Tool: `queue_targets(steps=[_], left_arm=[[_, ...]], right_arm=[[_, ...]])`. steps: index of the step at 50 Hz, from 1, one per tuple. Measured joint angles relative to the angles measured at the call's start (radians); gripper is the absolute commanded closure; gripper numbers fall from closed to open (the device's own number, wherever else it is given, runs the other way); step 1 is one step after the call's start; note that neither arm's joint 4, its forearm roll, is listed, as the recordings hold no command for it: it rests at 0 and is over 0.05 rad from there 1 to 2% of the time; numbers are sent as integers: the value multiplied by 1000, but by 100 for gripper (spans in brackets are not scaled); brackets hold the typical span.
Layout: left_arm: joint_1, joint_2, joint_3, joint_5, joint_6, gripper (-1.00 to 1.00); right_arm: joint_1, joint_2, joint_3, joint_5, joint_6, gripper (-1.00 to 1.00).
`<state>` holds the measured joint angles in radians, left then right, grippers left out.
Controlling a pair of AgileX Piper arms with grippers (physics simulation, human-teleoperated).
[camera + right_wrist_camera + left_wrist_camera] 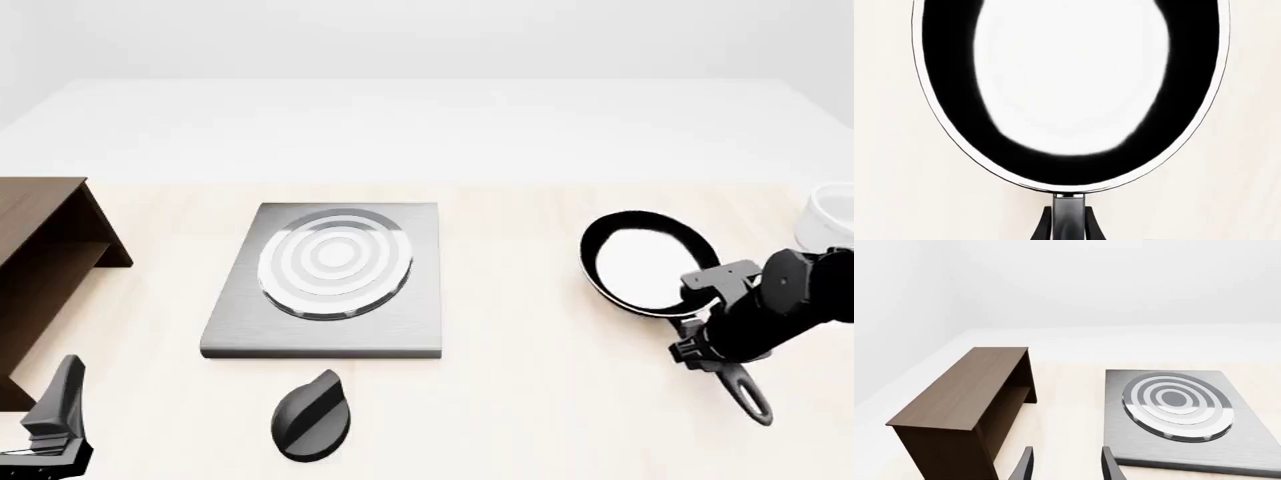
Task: Turn on the stove and put the frying pan on it.
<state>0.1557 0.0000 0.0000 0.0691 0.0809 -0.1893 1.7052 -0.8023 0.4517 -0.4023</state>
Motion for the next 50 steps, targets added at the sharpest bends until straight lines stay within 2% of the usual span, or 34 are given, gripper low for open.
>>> queue_targets(steps=[13, 29, 50], left_arm=[[0, 0, 0, 1, -2, -100], [0, 0, 0, 1, -4, -100], [0, 0, 0, 0, -4, -100]], right_arm=[[51, -82, -42, 87, -2, 100], [122, -176, -148, 253, -28, 100], [248, -139, -400, 509, -71, 100]])
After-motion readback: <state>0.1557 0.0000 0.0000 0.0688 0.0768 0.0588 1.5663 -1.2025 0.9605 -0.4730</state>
